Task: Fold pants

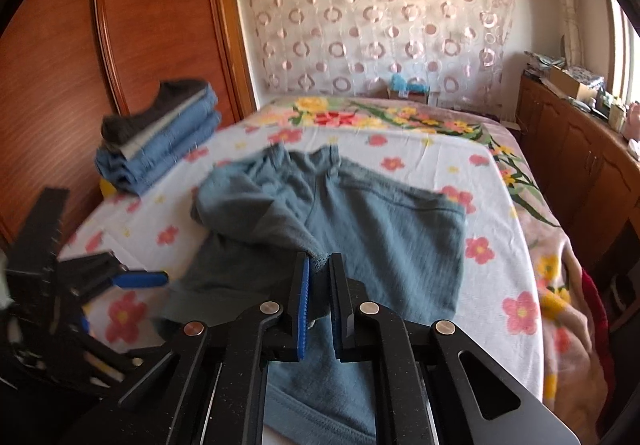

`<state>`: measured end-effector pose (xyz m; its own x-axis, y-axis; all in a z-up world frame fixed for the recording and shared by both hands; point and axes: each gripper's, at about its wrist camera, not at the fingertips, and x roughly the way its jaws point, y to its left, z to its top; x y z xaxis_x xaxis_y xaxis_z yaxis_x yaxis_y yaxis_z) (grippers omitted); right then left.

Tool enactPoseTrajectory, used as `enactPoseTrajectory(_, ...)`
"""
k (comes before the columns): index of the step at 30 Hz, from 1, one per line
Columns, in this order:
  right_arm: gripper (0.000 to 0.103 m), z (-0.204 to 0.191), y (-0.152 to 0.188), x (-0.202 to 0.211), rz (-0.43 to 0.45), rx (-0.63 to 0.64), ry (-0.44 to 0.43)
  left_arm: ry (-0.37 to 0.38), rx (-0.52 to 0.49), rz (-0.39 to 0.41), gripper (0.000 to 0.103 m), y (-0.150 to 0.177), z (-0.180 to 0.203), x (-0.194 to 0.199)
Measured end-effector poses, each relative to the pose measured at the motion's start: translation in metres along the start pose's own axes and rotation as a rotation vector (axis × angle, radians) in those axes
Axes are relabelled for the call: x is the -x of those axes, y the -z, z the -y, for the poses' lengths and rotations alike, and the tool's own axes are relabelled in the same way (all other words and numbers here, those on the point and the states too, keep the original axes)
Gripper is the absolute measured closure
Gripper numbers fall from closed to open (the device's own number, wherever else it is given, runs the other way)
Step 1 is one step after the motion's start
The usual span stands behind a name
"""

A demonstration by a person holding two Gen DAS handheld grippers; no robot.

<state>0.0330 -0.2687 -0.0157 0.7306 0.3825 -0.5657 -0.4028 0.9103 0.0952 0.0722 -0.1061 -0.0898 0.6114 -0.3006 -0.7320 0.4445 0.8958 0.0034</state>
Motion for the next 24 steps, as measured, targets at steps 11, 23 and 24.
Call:
enactPoseTrajectory(11,0.095,-0.003,0.022,0.050,0.033,-0.053,0.018,-0.023,0.021,0.051,0.023,0.002,-0.011,0.029)
enactPoseTrajectory(23,0.095,0.002,0.050,0.070,-0.026,-0.126,0.046,0.038,0.082,0.128,0.023,-0.015,-0.019,0.053)
enactPoseTrajectory(24,0.095,0.004,0.052,0.068,-0.036,-0.135,0.049,0.039,0.082,0.130,0.023,-0.016,-0.019,0.053)
